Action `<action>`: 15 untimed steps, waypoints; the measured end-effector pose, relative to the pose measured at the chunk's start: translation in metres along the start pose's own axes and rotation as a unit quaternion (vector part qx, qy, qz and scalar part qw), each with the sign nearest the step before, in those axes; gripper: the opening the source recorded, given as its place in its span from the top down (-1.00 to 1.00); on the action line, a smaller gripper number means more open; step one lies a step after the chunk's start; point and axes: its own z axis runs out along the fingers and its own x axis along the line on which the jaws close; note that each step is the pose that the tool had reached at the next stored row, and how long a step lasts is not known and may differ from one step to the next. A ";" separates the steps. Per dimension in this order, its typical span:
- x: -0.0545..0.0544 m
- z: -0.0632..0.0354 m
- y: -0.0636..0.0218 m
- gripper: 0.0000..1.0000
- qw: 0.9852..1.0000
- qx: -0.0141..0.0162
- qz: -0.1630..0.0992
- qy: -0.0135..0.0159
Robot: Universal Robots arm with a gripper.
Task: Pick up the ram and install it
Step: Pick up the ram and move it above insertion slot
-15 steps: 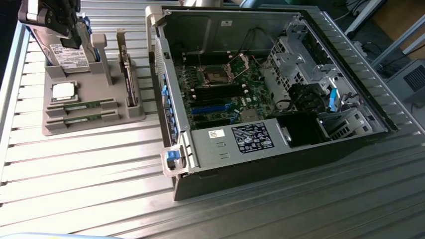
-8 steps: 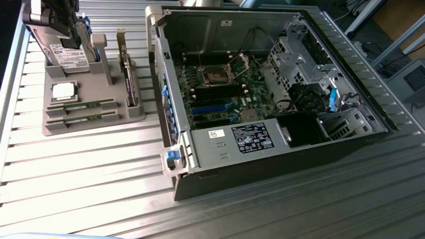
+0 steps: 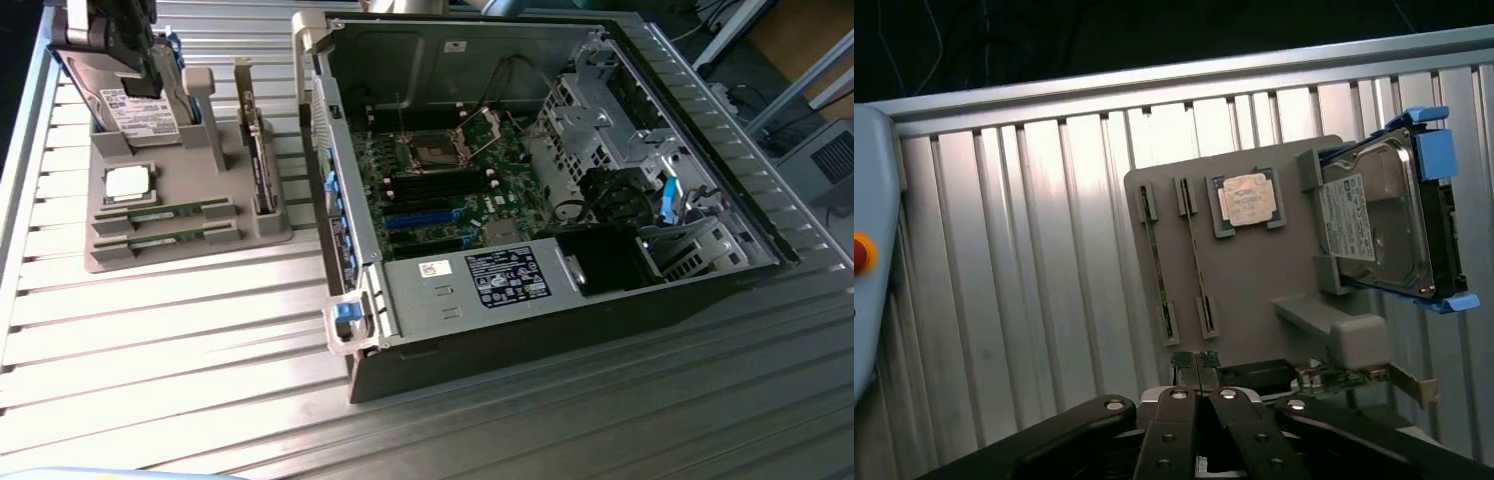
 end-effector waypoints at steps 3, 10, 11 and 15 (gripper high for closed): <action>0.000 0.0000 0.0000 0.80 1.000 0.000 -0.009 0.000; 0.000 0.0000 0.0000 0.80 0.999 -0.001 -0.036 0.001; 0.000 0.0000 0.0000 0.80 0.999 -0.001 -0.038 0.002; 0.000 0.0000 0.0000 0.80 0.999 -0.001 -0.052 0.002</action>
